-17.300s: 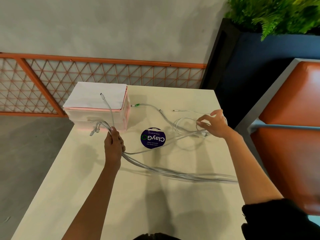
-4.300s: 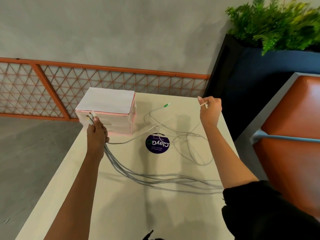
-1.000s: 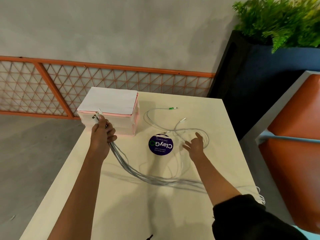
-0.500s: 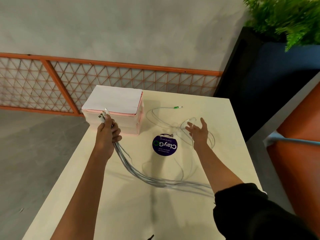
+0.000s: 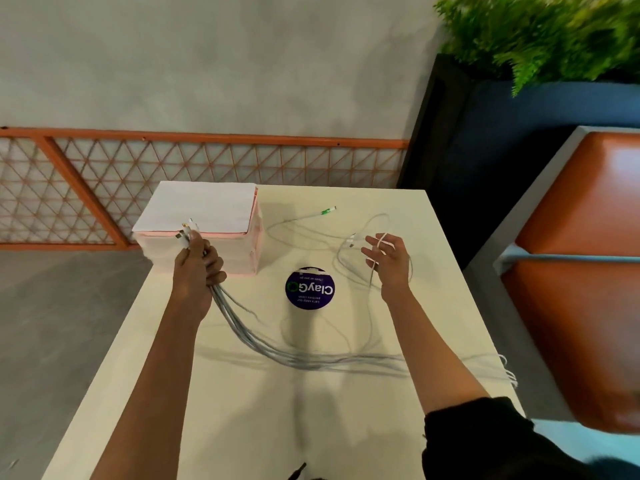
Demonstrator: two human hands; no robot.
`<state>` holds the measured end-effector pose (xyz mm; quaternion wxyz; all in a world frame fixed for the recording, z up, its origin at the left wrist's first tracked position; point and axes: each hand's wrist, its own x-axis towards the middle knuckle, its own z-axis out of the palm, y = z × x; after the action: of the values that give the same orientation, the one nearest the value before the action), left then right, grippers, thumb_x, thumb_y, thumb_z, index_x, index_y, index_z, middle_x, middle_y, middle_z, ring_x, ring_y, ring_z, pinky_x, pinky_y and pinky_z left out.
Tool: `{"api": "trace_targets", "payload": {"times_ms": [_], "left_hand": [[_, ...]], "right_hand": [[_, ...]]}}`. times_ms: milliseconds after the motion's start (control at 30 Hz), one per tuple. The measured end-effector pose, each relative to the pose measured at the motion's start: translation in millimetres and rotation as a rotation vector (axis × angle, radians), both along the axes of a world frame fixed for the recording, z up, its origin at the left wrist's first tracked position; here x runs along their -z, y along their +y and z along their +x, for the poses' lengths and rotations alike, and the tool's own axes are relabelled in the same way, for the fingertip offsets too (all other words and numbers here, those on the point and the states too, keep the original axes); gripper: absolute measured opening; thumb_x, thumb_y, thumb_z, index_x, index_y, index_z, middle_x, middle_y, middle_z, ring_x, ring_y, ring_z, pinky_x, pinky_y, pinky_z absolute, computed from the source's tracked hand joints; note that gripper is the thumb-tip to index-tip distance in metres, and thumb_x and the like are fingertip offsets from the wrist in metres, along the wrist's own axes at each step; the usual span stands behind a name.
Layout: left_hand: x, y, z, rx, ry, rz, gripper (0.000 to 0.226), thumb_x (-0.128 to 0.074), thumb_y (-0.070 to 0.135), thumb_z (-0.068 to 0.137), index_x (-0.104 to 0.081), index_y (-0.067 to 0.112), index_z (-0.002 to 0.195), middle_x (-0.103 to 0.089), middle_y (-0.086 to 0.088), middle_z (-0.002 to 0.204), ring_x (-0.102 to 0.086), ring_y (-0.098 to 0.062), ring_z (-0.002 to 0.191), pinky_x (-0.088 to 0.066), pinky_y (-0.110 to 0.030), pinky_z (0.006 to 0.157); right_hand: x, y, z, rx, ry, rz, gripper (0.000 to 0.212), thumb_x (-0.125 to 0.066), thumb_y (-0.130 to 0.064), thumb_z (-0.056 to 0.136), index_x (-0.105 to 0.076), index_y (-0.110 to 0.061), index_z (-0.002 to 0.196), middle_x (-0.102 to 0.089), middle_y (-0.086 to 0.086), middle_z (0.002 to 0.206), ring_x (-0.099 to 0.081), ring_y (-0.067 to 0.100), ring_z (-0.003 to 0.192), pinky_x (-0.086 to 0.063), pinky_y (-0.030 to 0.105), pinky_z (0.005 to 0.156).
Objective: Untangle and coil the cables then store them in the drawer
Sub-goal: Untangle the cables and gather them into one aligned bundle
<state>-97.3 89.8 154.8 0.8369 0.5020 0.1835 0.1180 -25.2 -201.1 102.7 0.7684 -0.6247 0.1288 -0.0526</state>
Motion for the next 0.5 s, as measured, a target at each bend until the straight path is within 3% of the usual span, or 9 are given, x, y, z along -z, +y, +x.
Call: {"api": "trace_targets", "payload": {"times_ms": [200,300,400,500], "left_hand": [[2,-3,0,0.012,-0.002,0.000,0.041,-0.036,0.038,0.103,-0.037,0.019,0.067,-0.028,0.012,0.043,-0.022,-0.002,0.035,-0.013,-0.015,0.037],[2,-7,-1,0.025,0.004,-0.002,0.041,-0.035,0.037,0.103,-0.036,0.019,0.067,-0.027,0.012,0.043,-0.021,-0.002,0.034,-0.013,-0.016,0.038],[3,-10,0,0.044,0.009,0.009,0.040,-0.035,0.036,0.103,-0.037,0.019,0.067,-0.028,0.012,0.043,-0.022,-0.002,0.035,-0.013,-0.016,0.038],[2,-13,0,0.052,0.004,0.017,0.040,-0.035,0.037,0.103,-0.038,0.019,0.067,-0.028,0.012,0.044,-0.022,-0.002,0.035,-0.013,-0.016,0.038]], "right_hand": [[23,-24,-24,0.166,0.192,0.081,0.031,-0.037,0.012,0.092,-0.045,-0.017,0.087,-0.063,0.023,0.108,-0.063,0.014,0.052,-0.047,0.019,0.047],[29,-35,-35,0.132,0.345,0.160,0.041,-0.036,0.013,0.092,-0.044,-0.021,0.113,-0.063,0.023,0.101,-0.061,0.020,0.051,-0.049,0.019,0.044],[28,-39,-41,0.028,0.347,0.097,0.049,-0.037,0.015,0.090,-0.050,-0.021,0.121,-0.063,0.017,0.092,-0.060,0.023,0.060,-0.052,0.022,0.051],[18,-35,-40,-0.064,0.237,-0.083,0.036,-0.038,0.013,0.088,-0.055,-0.012,0.107,-0.062,0.018,0.096,-0.060,0.024,0.059,-0.049,0.025,0.053]]}}
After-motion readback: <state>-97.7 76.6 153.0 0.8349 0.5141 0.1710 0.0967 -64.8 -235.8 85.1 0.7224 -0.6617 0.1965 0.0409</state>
